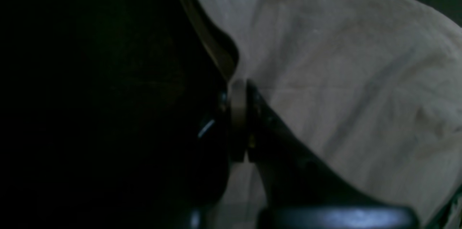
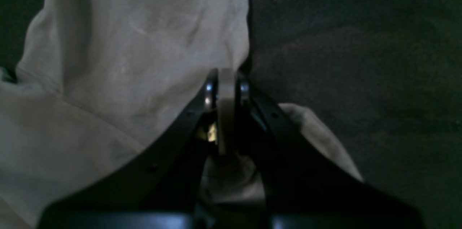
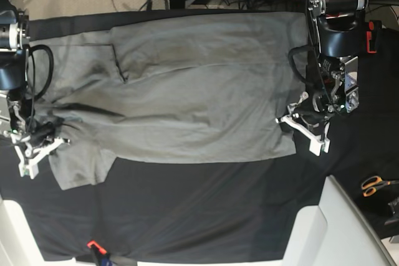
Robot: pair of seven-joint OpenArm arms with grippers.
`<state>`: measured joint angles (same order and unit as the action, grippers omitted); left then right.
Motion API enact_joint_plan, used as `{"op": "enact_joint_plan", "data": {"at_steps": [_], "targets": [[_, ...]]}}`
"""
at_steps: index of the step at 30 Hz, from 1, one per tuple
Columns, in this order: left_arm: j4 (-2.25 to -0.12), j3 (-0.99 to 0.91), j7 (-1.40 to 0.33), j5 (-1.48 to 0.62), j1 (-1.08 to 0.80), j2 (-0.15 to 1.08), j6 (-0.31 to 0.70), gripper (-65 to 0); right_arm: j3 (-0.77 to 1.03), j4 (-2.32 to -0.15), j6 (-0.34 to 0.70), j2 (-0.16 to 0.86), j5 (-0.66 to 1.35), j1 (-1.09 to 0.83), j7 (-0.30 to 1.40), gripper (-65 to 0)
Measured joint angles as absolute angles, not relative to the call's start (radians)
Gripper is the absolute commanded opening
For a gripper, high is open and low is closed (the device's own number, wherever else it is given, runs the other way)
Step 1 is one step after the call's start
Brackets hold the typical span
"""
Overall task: Fold the T-shirt properly
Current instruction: 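Pinch the shirt's side edge with both grippers at shoulder and hem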
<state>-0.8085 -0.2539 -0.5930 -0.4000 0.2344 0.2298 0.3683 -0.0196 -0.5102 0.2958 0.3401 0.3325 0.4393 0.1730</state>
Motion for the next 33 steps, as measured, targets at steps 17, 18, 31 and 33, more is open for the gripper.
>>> {"op": "enact_joint_plan", "data": {"at_steps": [17,18,31,33], "targets": [[-1.119,-0.327,-0.772,-0.348,0.050,0.236,0.288,-65.0,-0.020,-0.510,0.296,0.332,0.332,0.431,0.177,-65.0],[-1.123,-0.328,-0.773,-0.348,0.050,0.235,0.288,-65.0,-0.020,-0.510,0.296,0.332,0.332,0.431,0.177,-65.0],[-1.225,-0.430,-0.835,-0.335,0.054,0.236,0.284,0.0,-0.020,-0.510,0.295,0.332,0.331,0.431,0.177,-65.0],[-1.225,-0.450,-0.844,-0.327,0.083,0.245,0.278,0.0,-0.020,-0.510,0.295,0.332,0.332,0.432,0.177,-65.0]]}}
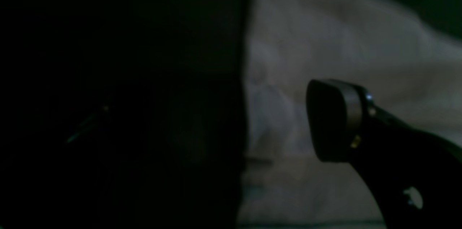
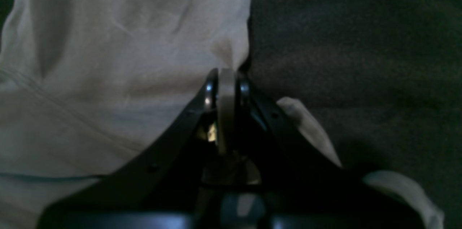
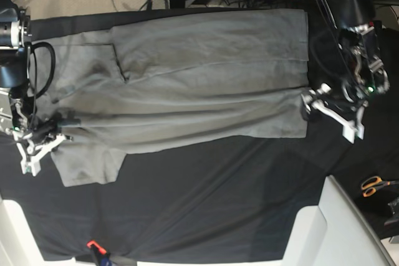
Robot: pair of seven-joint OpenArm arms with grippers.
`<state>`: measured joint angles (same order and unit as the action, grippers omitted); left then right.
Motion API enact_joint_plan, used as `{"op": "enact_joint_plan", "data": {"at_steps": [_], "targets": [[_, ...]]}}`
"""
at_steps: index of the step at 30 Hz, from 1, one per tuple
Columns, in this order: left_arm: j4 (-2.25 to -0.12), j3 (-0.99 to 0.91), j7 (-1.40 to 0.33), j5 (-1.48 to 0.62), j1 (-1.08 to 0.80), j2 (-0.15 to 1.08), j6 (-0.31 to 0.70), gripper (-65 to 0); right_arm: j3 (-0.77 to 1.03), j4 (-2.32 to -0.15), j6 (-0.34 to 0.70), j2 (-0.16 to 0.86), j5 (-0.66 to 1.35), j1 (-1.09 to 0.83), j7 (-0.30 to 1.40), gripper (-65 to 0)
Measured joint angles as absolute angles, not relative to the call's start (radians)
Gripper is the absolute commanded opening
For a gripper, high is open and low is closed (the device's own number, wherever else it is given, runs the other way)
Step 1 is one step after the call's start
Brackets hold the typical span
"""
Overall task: Fold the T-shirt properly
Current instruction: 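Pinch the shirt's side edge with both grippers at shoulder and hem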
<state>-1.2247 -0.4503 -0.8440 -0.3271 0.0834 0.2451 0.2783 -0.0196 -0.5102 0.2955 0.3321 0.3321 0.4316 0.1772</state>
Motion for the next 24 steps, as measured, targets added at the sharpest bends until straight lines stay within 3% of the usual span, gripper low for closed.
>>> {"op": "enact_joint_plan", "data": {"at_steps": [11,16,24], "targets": [[-0.941,-0.421,-0.830,-0.322,0.260,0.268,0.277,0.0,-0.020,-0.511,0.295,0.332,0.332,0.431,0.178,-65.0],[-0.878,-0.302,-0.723,-0.331,0.283,0.261,0.278,0.0,-0.020,-0.511,0.296,0.332,0.332,0.431,0.177,-65.0],[-0.792,-0.294,-0.621,-0.332,0.318,0.250,0.279,0.0,-0.020,-0.511,0.295,0.334,0.332,0.431,0.178,-65.0]]}}
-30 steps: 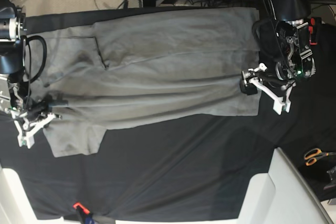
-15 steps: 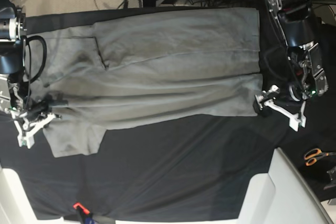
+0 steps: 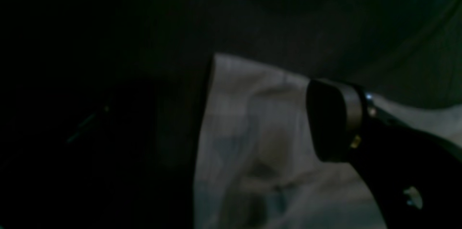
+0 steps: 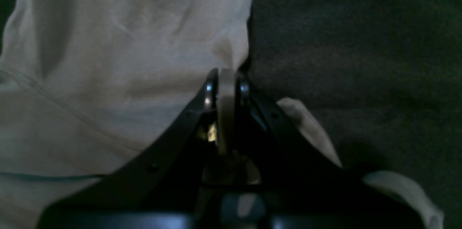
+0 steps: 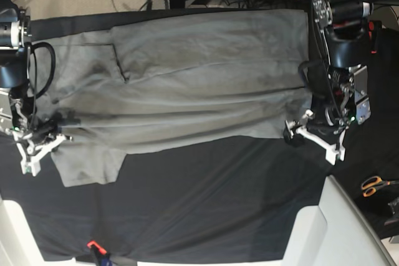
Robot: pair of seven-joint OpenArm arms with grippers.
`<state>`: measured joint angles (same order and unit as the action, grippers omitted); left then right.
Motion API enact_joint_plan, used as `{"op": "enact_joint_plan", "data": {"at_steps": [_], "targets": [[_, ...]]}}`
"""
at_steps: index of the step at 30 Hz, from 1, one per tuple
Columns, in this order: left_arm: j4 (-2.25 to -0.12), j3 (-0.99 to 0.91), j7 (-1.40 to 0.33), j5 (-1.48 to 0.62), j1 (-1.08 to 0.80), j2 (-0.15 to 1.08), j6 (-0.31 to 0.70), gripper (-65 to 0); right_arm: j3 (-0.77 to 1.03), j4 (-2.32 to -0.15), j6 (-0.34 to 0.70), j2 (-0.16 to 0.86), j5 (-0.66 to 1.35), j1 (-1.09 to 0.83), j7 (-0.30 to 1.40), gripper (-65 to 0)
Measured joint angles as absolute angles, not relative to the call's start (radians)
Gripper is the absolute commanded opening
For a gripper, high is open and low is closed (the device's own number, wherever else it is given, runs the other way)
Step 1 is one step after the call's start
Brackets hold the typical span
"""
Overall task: Fold the T-shirt properly
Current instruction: 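Pinch the shirt's side edge with both grippers at shoulder and hem, then lift the pinched side edge with both grippers and fold it across the body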
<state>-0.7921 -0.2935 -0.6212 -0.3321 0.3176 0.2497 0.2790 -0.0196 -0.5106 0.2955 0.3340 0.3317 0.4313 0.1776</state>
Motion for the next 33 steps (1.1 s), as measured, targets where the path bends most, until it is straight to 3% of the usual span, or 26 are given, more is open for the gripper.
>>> {"op": "enact_joint_plan", "data": {"at_steps": [9,15,23,33], "targets": [[-0.669,-0.294,-0.507,-0.336,0.374,0.240,0.284,0.0,-0.020,-0.511,0.295,0.335,0.332,0.431,0.177,-65.0],[-0.667,-0.294,-0.509,-0.347,0.368,0.229,0.285,-31.4,-0.020,-0.511,0.295,0.335,0.332,0.431,0.177,-65.0],[-0.658,-0.294,-0.538,-0.358,0.365,0.231,0.288,-65.0,-0.020,-0.511,0.295,0.334,0.332,0.431,0.177,-65.0],[-0.791,-0.286,-0.649,-0.334,0.334,0.236,0.284,-65.0,-0.020,-0.569,0.295,0.333,0.325,0.425,0.180,-65.0]]}}
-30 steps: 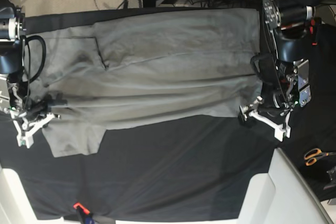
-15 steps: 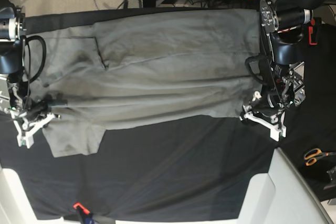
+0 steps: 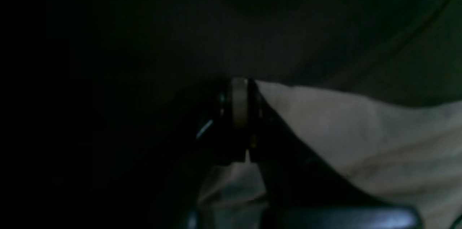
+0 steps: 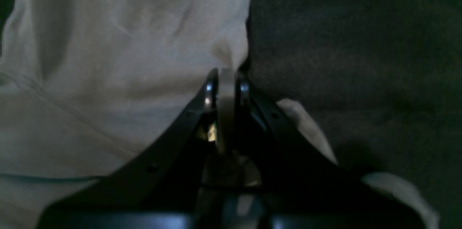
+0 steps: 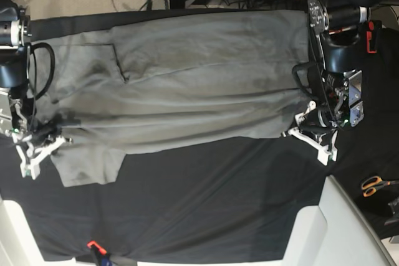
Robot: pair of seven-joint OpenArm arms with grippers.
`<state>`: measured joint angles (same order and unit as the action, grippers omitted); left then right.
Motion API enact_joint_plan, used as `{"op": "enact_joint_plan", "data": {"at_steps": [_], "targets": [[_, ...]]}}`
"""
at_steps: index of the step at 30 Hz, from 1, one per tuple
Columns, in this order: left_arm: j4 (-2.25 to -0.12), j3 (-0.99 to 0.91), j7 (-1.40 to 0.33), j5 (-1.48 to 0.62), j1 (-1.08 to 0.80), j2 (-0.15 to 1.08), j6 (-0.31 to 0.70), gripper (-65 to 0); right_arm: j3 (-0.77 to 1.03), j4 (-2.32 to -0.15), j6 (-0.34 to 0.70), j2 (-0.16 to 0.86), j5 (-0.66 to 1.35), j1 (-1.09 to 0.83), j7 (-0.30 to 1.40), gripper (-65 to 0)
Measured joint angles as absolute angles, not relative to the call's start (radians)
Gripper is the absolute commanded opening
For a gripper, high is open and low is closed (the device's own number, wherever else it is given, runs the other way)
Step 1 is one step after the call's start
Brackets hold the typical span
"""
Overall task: Fold the T-shirt properly
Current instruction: 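Lift the pinched side edge with both grippers and fold it across the body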
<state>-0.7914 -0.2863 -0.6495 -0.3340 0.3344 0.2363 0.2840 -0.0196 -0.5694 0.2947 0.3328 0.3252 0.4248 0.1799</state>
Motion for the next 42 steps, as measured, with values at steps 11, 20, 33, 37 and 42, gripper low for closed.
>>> {"op": "enact_joint_plan", "data": {"at_steps": [11,20,33,37,42], "targets": [[-1.066,-0.293,-0.819,-0.332,0.340,0.257,0.285,-65.0,-0.020,-0.670,0.297,0.341,0.327,0.429,0.179,-65.0],[-1.085,-0.293,-0.823,-0.332,0.338,0.257,0.284,-65.0,-0.020,-0.755,0.296,0.340,0.327,0.428,0.181,-65.0],[-1.085,-0.291,-0.821,-0.332,0.337,0.257,0.284,-65.0,-0.023,-0.765,0.299,0.341,0.325,0.429,0.182,-65.0],[-1.090,-0.291,-0.819,-0.332,0.318,0.258,0.284,-65.0,-0.023,-0.746,0.296,0.341,0.324,0.426,0.311,-65.0],[-1.178,-0.286,-0.841,-0.329,0.240,0.258,0.284,-65.0,-0.022,-0.746,0.299,0.365,0.329,0.426,0.358,-65.0]]}}
